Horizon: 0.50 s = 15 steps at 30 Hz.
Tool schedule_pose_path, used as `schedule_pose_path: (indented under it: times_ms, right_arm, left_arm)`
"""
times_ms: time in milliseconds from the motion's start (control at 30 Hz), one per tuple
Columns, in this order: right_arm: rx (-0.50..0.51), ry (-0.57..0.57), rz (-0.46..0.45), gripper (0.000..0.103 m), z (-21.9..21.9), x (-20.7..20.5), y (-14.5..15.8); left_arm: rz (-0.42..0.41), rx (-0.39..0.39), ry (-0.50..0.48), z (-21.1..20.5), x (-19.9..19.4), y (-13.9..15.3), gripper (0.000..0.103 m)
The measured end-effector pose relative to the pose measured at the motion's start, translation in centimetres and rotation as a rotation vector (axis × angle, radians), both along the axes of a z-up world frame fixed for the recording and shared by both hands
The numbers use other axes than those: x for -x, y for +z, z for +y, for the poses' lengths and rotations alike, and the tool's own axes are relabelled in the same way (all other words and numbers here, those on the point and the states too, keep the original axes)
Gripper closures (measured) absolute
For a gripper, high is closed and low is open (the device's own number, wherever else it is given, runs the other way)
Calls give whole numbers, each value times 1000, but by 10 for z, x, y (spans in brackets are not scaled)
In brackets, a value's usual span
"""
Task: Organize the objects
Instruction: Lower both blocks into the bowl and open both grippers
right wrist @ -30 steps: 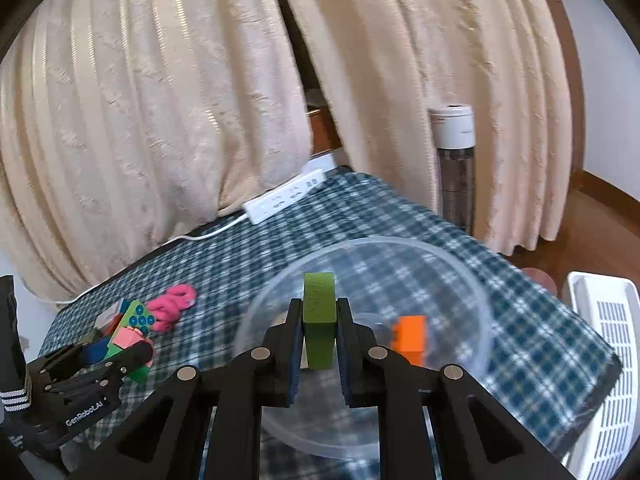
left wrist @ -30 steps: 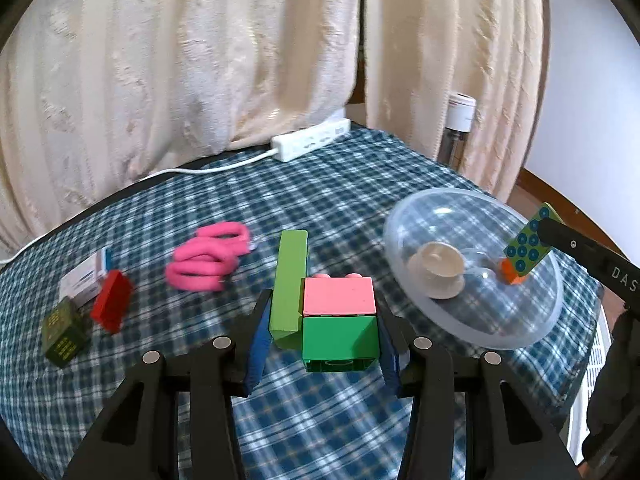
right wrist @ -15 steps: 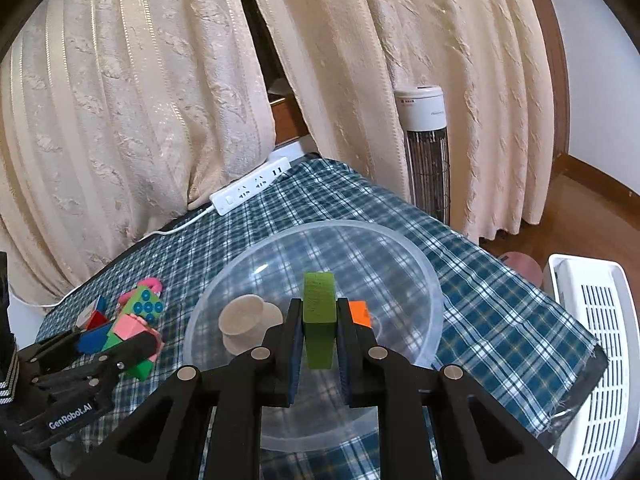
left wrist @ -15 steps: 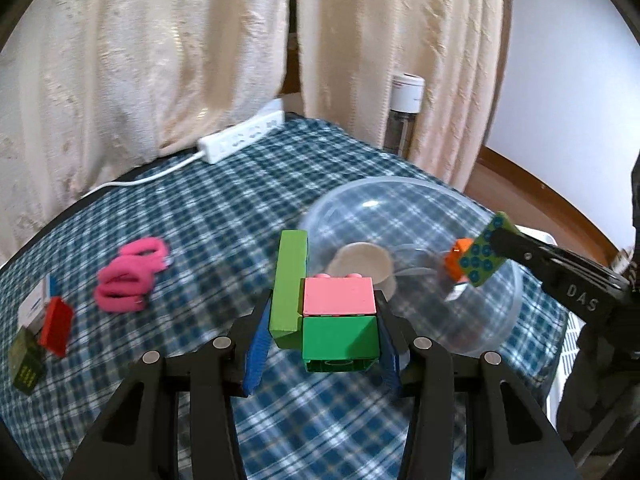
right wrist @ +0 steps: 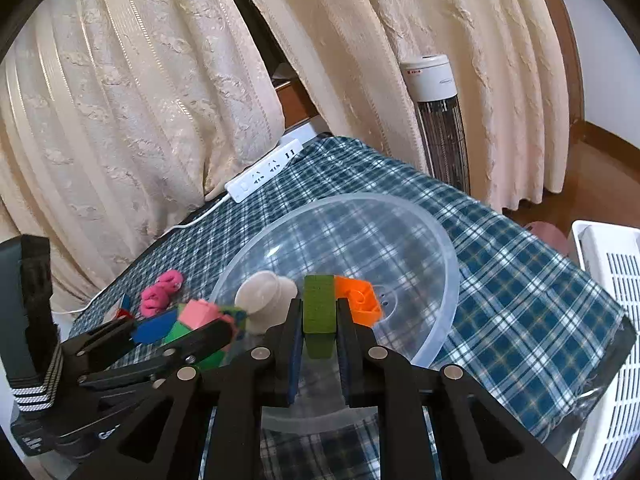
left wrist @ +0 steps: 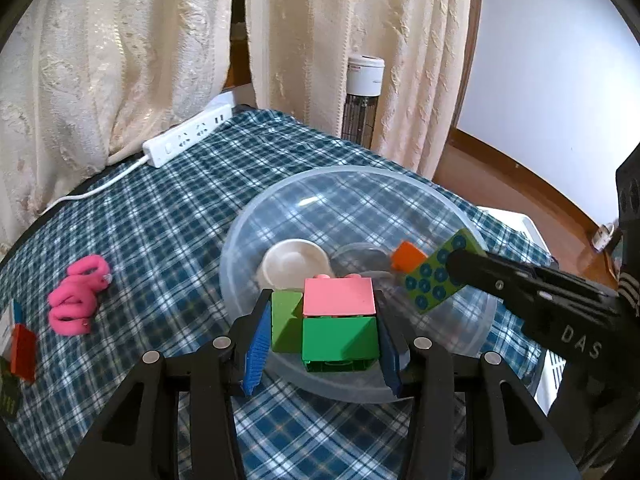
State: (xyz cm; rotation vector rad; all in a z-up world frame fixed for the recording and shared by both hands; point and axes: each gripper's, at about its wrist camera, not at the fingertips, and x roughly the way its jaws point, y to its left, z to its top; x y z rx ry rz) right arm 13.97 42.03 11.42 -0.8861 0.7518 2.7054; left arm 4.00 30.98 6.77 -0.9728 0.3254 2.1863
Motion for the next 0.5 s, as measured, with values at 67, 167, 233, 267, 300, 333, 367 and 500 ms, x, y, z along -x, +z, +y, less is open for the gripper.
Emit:
schedule_pose_path:
  times_ms: [67, 167, 233, 267, 300, 333, 367, 500]
  right_arm:
    - [12, 5, -4, 87, 0, -1, -2]
    - [38, 12, -6, 87, 1, -1, -5]
    - [47, 14, -9, 87, 1, -2, -6]
    - [47, 13, -11, 87, 0, -2, -7]
    - [47, 13, -14, 87, 0, -2, -7]
    - [46, 13, -17, 87, -1, -1, -7]
    - [44, 11, -21, 87, -1, -1, -8]
    - [36, -1, -35, 87, 0, -3, -10]
  left_arm:
    - [-7, -1, -4, 2, 1, -2, 55]
    - [-24, -11, -9, 3, 3, -4, 55]
    - [-35, -17, -13, 3, 5, -5, 55]
    - [-37, -19, -13, 2, 6, -5, 54]
    - [-39, -20, -13, 2, 6, -5, 54]
    - [-39, -21, -12, 2, 6, -5, 54]
    - [-37, -22, -13, 2, 6, -5, 54]
    - [-28, -33, -9, -2, 6, -1, 54]
